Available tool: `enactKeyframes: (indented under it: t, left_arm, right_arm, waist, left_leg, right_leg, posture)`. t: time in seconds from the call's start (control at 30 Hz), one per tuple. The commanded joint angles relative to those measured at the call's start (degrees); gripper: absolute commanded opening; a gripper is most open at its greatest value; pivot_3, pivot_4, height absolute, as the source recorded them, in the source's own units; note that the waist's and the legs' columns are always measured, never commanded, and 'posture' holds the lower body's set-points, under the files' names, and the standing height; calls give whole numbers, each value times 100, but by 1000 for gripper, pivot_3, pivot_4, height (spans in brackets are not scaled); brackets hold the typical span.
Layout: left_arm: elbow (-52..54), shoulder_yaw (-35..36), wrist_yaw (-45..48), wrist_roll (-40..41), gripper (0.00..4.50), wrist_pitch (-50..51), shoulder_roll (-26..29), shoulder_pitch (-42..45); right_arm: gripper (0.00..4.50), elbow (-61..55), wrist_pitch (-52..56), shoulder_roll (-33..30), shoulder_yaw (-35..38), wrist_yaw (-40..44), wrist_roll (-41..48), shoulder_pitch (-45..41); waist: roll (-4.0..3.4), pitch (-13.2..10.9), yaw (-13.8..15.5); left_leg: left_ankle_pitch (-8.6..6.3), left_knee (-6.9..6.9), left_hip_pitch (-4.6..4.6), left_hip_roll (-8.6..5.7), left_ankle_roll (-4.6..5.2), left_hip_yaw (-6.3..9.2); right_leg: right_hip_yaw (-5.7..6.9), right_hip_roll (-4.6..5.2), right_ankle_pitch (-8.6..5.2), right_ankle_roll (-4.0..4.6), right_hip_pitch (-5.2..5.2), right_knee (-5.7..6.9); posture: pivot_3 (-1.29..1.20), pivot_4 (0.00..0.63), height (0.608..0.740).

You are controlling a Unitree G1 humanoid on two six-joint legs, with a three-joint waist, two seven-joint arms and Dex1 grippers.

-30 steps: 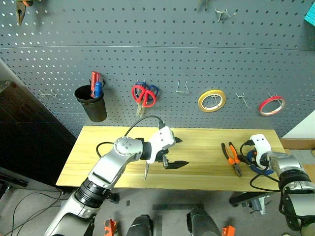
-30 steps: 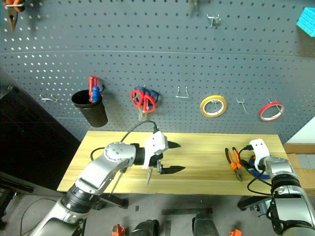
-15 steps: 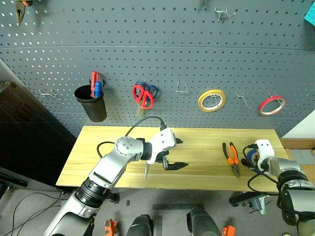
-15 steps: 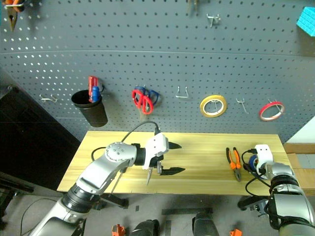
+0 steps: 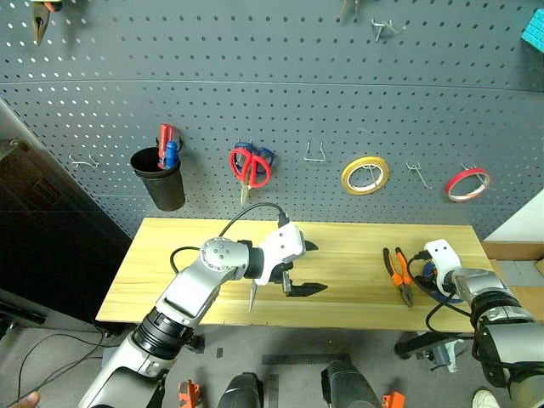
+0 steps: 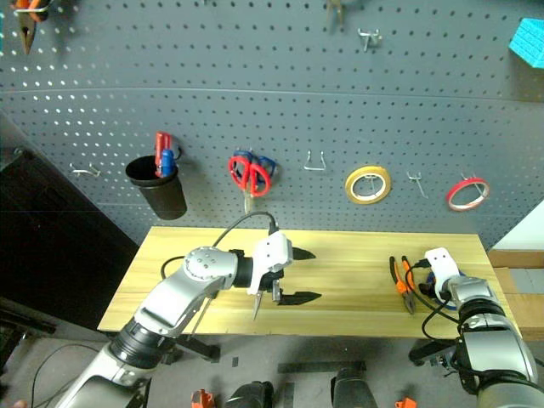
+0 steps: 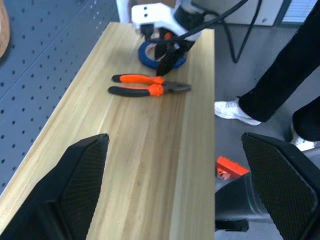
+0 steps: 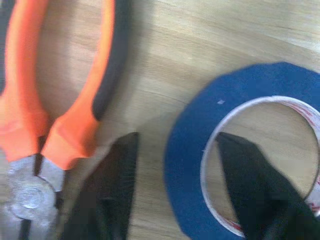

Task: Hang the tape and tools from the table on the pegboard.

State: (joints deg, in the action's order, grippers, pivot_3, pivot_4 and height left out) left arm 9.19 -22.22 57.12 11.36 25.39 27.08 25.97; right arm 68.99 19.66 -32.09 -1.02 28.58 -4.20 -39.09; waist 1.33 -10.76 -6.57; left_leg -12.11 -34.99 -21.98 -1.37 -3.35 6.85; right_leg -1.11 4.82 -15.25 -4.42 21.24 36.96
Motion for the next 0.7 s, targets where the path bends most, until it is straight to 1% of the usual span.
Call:
enactKeyframes:
  t: [0.03, 0.1, 0.2, 0.3, 0.4, 0.47, 0.53, 0.6, 0.7]
  left_arm:
    - [286, 80, 107, 107, 4500, -135, 39, -68]
    - [288, 81, 124, 61, 4500, -182, 65, -89]
    - [278, 162, 108, 77, 4500, -235, 64, -104]
    - [266, 283, 33, 139, 4500, -250, 37, -122]
    - [278, 468, -28, 193, 4500, -289, 46, -187]
    - [320, 645, -82, 289, 4500, -299, 48, -259]
    - [408, 785, -78, 436, 4500, -275, 57, -350]
    - [505, 872, -88, 550, 4500, -245, 33, -420]
    - [623, 979, -182, 636, 4500, -274, -18, -472]
  right_arm:
    - [1222, 292, 377, 168, 223, -104, 165, 157]
    - [700, 290, 455, 210, 348, -140, 244, 171]
    - [685, 218, 409, 274, 386, -235, 224, 260]
    - [685, 41, 114, 282, 358, -428, 123, 353]
    - [685, -535, -171, 179, 387, -569, 124, 474]
    - [685, -1449, -271, 49, 447, -713, 127, 771]
    - [685, -2839, -213, -17, 499, -878, 81, 1349]
    - [685, -4239, 38, 33, 540, -989, 50, 1987]
    - [685, -6183, 372, 229, 528, -1291, -87, 2901]
  waist:
    - [9, 5, 3]
    - [13, 7, 4]
    - [20, 12, 5]
    - [41, 25, 6]
    - [47, 29, 5]
    - [43, 26, 8]
    - [5, 17, 17]
    - [-29, 20, 25]
    - [-36, 23, 24]
  left_leg:
    - [0, 0, 1, 0, 0, 0]
    - [0, -1, 5, 1, 0, 2]
    - [0, -2, 8, 2, 0, 3]
    - [0, -1, 8, 4, 0, 4]
    - [0, -1, 7, 3, 0, 3]
    - [0, -2, 5, 2, 0, 2]
    - [0, -1, -8, 2, 0, 1]
    - [0, 0, -34, 0, 0, 1]
    - [1, 2, -82, 3, -1, 3]
  right_leg:
    - [0, 0, 1, -1, -1, 0]
    - [1, 0, 2, -1, -5, 1]
    - [3, 0, 4, 0, -7, 2]
    - [3, -2, 4, 0, -7, 1]
    - [1, -3, 5, -1, -7, 0]
    - [-1, -2, 5, -2, -4, 0]
    - [-4, -2, 5, -3, 13, 2]
    - [-5, -1, 5, -3, 38, 5]
    - [-3, -1, 11, 6, 94, 22]
  posture:
    - [-143, 171, 740]
    - [-139, 168, 740]
    - [-141, 161, 740]
    - [-144, 155, 740]
    - [-145, 153, 740]
    - [-145, 153, 740]
    - [-156, 148, 740]
    - [-161, 148, 740]
    - [-166, 147, 740]
